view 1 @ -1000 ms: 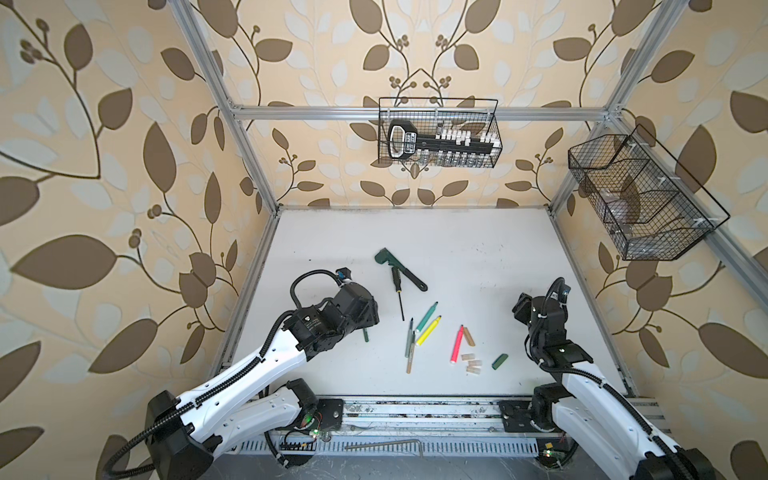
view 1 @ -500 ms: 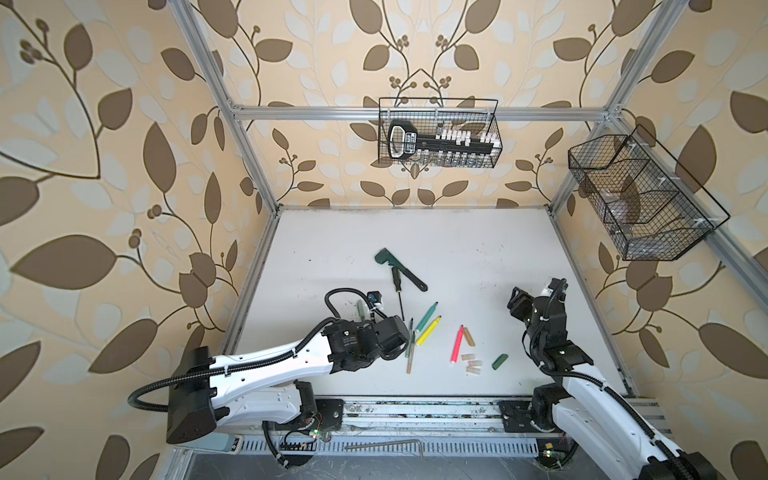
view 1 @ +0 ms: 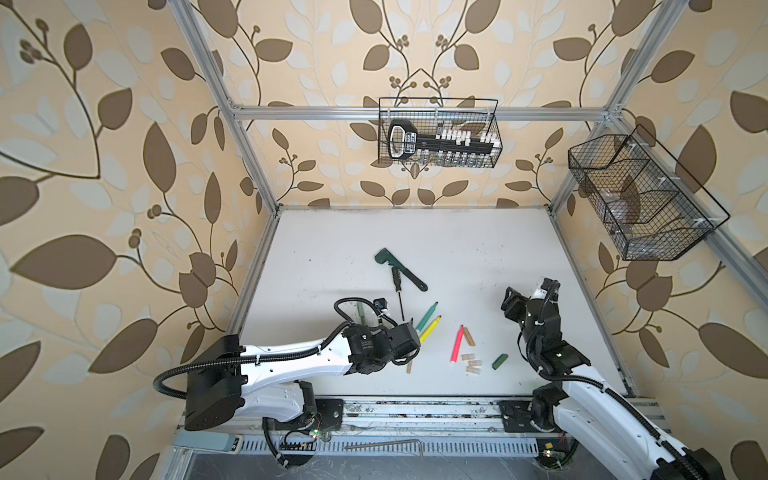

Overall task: Insert the pens into the pen caps
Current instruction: 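Move the open left gripper over the beige fountain pen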

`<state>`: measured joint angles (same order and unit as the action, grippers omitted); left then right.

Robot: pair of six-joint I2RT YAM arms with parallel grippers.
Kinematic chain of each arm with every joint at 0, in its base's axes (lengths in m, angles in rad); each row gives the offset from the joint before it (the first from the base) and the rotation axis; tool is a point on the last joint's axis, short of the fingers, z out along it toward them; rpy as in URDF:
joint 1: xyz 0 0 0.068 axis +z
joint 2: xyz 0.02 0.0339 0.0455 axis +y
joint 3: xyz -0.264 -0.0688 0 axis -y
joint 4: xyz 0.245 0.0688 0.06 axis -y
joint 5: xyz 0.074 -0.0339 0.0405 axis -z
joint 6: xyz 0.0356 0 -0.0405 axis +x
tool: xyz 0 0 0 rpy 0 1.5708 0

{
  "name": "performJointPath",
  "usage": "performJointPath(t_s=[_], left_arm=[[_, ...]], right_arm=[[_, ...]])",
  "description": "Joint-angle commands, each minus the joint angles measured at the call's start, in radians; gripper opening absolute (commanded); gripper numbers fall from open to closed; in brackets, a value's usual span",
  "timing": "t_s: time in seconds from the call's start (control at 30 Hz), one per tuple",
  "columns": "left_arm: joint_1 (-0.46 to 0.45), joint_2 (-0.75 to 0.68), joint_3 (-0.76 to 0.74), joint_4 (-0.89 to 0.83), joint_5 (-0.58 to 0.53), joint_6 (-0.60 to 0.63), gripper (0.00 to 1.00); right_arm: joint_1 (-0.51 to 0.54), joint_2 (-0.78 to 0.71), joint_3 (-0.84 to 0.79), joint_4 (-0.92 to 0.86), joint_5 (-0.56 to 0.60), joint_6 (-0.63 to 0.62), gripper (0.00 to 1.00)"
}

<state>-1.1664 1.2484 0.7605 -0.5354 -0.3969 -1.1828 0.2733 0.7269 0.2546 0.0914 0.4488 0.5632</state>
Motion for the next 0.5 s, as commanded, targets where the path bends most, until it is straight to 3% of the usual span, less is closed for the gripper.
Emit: performJointPath(t_s=[0.0,0.47], left_arm=[[-0.007,0.026,-0.003,0.021,-0.001,-0.024,0.51],[-0.007,0.224,0.112,0.008,0.046,0.012,0.48]], right_arm=[[0.006,-0.001,-0.008,0.007,0.023,-0.011,0.72],[0.005,0.061,0.020,0.004,0.025,-0.009,0.72]])
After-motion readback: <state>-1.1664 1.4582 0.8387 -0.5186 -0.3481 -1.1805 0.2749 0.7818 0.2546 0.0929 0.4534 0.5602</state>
